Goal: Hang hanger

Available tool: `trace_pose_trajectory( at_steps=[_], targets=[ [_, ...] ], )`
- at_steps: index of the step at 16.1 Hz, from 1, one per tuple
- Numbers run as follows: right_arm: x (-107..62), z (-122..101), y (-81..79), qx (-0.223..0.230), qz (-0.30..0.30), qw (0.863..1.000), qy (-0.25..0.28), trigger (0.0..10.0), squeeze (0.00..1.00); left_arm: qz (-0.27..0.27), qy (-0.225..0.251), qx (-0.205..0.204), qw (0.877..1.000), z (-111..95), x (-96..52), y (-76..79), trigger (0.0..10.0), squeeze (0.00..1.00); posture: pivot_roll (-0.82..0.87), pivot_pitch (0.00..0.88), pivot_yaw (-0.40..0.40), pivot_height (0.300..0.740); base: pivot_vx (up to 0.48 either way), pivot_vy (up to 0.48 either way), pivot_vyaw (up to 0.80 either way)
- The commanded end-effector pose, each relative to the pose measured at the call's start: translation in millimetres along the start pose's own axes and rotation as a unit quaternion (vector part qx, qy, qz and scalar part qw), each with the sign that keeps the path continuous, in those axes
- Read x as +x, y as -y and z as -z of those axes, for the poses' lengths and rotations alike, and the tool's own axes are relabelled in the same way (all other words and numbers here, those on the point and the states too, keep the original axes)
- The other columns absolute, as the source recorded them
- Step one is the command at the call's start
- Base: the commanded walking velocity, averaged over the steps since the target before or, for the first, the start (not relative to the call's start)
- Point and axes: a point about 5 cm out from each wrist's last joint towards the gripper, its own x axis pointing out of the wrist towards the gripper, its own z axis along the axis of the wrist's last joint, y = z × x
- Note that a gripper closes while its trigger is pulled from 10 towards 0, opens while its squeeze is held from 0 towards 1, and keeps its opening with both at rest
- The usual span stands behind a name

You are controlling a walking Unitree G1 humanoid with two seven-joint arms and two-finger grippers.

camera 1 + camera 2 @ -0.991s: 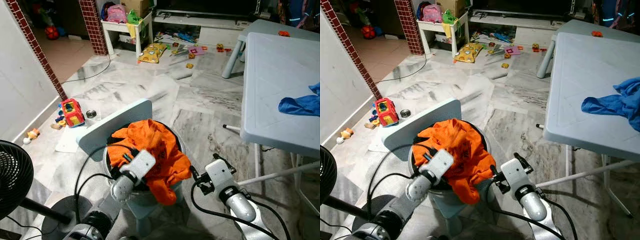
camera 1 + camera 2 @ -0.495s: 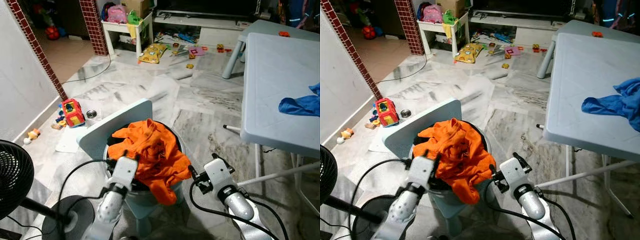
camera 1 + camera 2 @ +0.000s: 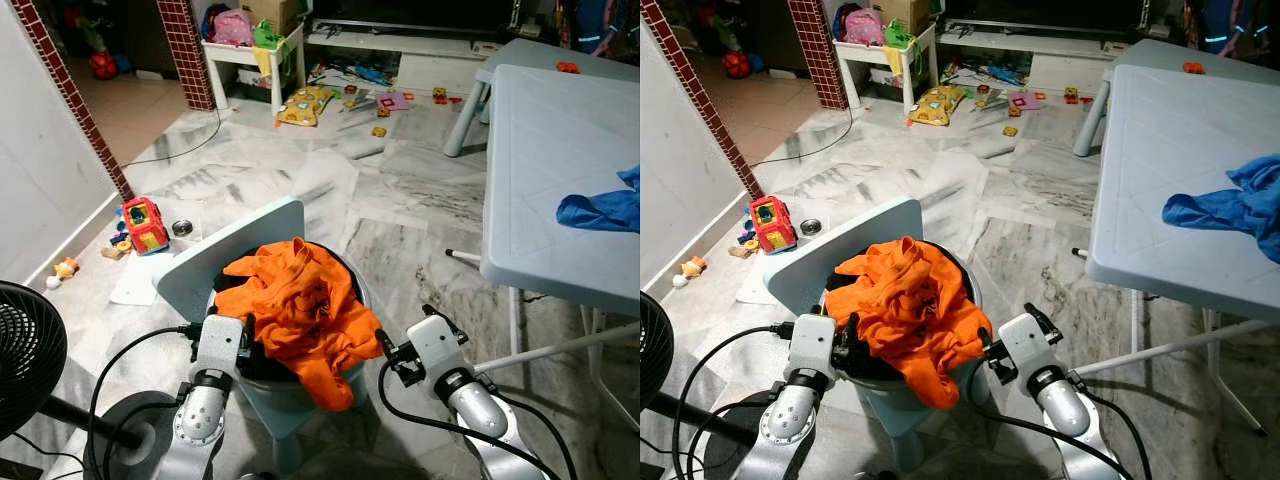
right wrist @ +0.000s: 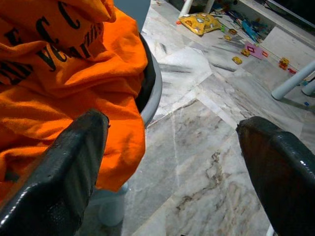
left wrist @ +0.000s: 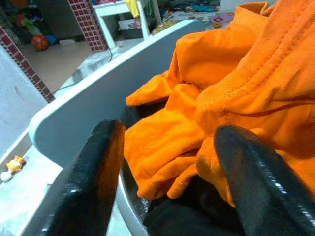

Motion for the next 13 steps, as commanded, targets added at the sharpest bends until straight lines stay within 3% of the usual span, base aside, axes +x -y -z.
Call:
trace_pose_trajectory(
  at_steps=[1, 2, 10, 11, 13],
  targets=[
    [-1.7, 1, -1.9, -0.005, -0.005, 1.000, -0.001, 10.0, 0.00, -0.006, -0.019, -0.009, 1.000, 4, 3.6, -5.1, 10.0, 1.00, -0.18, 0.072, 0.021, 0.740, 0.000, 0.000, 0.00],
    [-4.3, 1, -2.0, -0.008, -0.006, 1.000, -0.001, 10.0, 0.00, -0.009, -0.033, -0.032, 0.999, 3, 15.7, -5.4, 10.0, 1.00, -0.19, 0.073, 0.021, 0.740, 0.000, 0.000, 0.00],
    [-4.3, 1, -1.5, -0.008, -0.002, 1.000, -0.001, 10.0, 0.00, 0.048, -0.036, -0.069, 0.996, -4, 26.7, 18.7, 10.0, 1.00, -0.20, 0.073, 0.031, 0.740, 0.000, 0.000, 0.00],
    [-5.5, 1, -2.5, -0.008, -0.005, 1.000, -0.003, 10.0, 0.00, 0.065, -0.059, -0.091, 0.992, 0, 26.5, 26.7, 10.0, 0.00, -0.20, 0.080, 0.032, 0.740, 0.000, 0.000, 0.00],
    [-6.9, 2, -3.9, -0.007, -0.016, 1.000, -0.005, 10.0, 0.00, 0.079, -0.067, -0.102, 0.989, 1, 26.5, 31.6, 10.0, 0.00, -0.20, 0.080, 0.032, 0.740, 0.000, 0.000, 0.00]
  ],
)
